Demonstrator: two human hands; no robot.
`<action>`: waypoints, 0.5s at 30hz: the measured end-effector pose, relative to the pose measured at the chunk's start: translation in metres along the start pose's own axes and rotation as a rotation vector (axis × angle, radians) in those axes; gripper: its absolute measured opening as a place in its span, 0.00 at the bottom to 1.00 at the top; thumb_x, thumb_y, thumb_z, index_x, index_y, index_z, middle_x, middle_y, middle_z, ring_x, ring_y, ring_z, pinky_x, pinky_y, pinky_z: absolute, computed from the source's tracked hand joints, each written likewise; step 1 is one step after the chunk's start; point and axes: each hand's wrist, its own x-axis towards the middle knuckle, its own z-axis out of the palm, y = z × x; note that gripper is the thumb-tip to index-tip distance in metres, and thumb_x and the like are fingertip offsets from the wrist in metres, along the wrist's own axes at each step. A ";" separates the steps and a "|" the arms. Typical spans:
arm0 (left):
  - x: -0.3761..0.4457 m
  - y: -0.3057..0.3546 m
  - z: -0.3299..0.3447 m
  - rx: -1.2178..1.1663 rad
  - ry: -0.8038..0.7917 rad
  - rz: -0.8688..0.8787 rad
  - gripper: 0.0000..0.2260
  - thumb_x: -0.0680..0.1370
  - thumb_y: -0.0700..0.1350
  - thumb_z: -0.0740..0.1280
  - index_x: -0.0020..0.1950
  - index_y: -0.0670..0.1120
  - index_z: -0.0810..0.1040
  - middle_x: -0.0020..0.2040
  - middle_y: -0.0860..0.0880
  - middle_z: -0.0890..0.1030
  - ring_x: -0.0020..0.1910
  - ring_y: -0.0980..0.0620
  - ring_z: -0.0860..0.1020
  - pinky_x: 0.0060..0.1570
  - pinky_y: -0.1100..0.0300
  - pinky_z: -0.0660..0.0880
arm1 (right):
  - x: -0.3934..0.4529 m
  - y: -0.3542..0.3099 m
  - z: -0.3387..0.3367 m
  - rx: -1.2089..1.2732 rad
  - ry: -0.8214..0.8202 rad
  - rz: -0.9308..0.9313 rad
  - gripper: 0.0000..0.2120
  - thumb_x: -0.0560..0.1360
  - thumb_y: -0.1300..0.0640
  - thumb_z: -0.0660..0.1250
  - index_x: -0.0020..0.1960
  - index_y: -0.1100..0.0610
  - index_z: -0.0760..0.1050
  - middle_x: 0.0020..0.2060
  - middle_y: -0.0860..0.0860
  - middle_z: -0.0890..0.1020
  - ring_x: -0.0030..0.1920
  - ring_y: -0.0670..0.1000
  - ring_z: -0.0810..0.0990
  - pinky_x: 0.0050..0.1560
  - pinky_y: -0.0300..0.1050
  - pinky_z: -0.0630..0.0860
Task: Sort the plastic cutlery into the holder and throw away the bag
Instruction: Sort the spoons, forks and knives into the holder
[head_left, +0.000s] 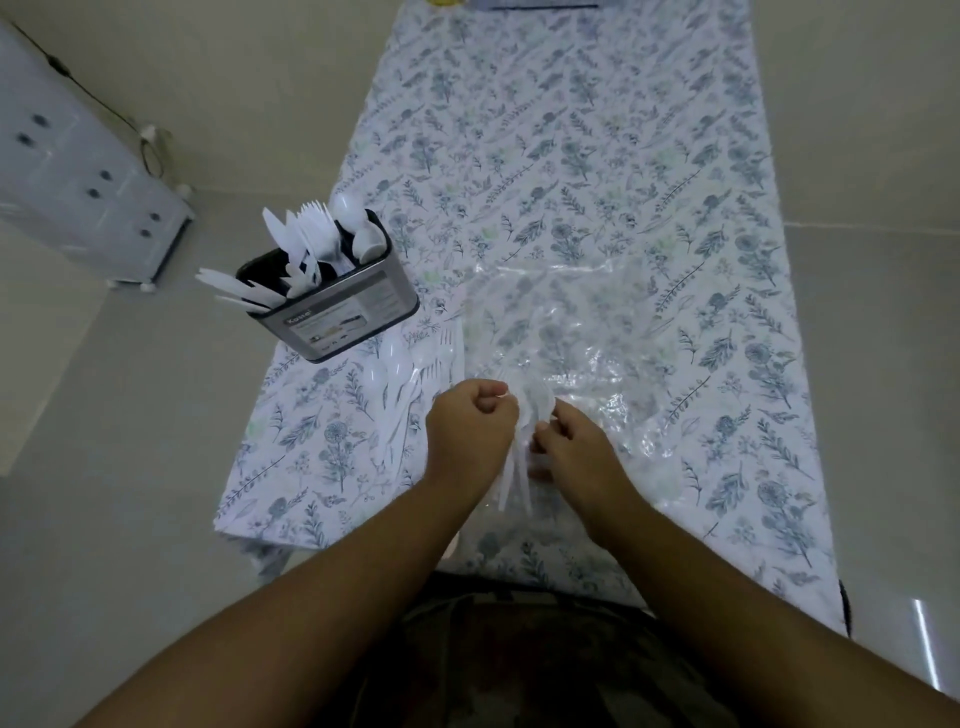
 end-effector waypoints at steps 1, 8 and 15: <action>0.000 0.000 0.000 -0.017 -0.027 0.007 0.07 0.75 0.44 0.72 0.52 0.49 0.84 0.40 0.53 0.85 0.41 0.57 0.84 0.47 0.56 0.83 | 0.000 0.000 0.006 -0.023 -0.009 -0.008 0.13 0.85 0.58 0.58 0.60 0.50 0.79 0.51 0.55 0.85 0.50 0.55 0.85 0.52 0.52 0.85; 0.007 -0.009 -0.007 -0.259 -0.267 -0.117 0.05 0.77 0.43 0.70 0.52 0.47 0.84 0.44 0.49 0.86 0.44 0.52 0.86 0.49 0.50 0.84 | 0.005 0.005 0.017 0.158 -0.056 0.077 0.17 0.85 0.60 0.60 0.72 0.50 0.74 0.53 0.60 0.86 0.53 0.61 0.86 0.53 0.55 0.84; 0.008 -0.029 -0.009 0.336 -0.288 0.223 0.07 0.74 0.45 0.74 0.46 0.47 0.76 0.38 0.53 0.79 0.36 0.58 0.78 0.37 0.67 0.76 | 0.008 0.013 0.001 0.200 0.202 0.181 0.14 0.79 0.63 0.69 0.64 0.60 0.80 0.38 0.54 0.86 0.37 0.50 0.83 0.37 0.44 0.80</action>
